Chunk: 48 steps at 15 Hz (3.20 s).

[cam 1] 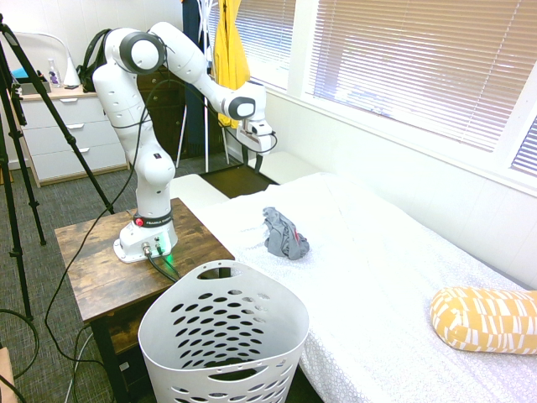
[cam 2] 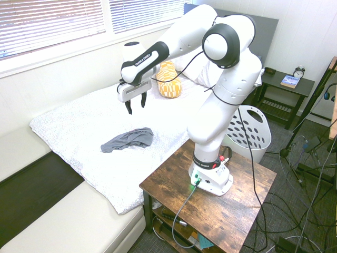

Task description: Put my clothes in the laundry bag

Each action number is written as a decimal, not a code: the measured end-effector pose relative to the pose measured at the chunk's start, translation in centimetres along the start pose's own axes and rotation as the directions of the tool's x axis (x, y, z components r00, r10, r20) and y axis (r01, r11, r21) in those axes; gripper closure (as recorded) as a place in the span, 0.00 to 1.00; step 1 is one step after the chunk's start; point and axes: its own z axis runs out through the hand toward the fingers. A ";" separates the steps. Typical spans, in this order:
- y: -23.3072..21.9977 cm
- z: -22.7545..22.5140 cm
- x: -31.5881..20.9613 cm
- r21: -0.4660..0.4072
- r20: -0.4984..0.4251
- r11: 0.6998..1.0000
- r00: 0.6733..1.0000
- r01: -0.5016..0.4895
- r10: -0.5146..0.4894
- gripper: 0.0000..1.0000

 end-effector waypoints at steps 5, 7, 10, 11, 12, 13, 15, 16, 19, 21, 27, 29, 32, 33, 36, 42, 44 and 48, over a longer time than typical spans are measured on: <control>-0.6 0.5 0.4 0.016 -0.009 1.000 1.000 0.012 -0.012 0.00; -1.3 1.9 1.2 0.011 -0.007 1.000 1.000 0.027 -0.027 0.00; -1.6 6.3 4.9 -0.014 -0.022 0.997 0.997 0.072 -0.073 0.00; -1.7 8.0 6.4 -0.012 -0.031 0.997 0.996 0.079 -0.080 0.00; -2.0 9.7 7.8 -0.012 -0.032 0.996 0.996 0.083 -0.084 0.00; -2.2 11.6 9.1 -0.013 -0.031 0.996 0.995 0.090 -0.091 0.00; -2.4 15.8 11.5 -0.020 -0.017 0.995 0.995 0.098 -0.098 0.00; -2.5 18.2 12.3 -0.025 0.007 0.994 0.994 0.106 -0.105 0.00; -3.2 24.4 14.3 -0.030 0.075 0.990 0.988 0.134 -0.132 0.00; -4.0 26.5 15.7 -0.018 0.083 0.989 0.986 0.148 -0.147 0.00; -5.5 30.7 18.2 -0.052 0.059 0.982 0.983 0.179 -0.176 0.00; -6.4 31.6 18.4 -0.057 0.052 0.980 0.981 0.190 -0.187 0.00; -7.0 32.7 19.0 -0.064 0.048 0.980 0.982 0.187 -0.184 0.00; -7.1 33.1 19.3 -0.067 0.046 0.981 0.982 0.183 -0.181 0.00; -7.0 34.8 19.7 -0.083 0.051 0.980 0.983 0.179 -0.175 0.00; -7.0 36.6 18.9 -0.092 0.072 0.979 0.981 0.184 -0.178 1.00; -7.0 36.7 18.8 -0.092 0.073 0.979 0.981 0.184 -0.178 1.00; -6.9 36.8 18.7 -0.094 0.077 0.979 0.982 0.181 -0.174 1.00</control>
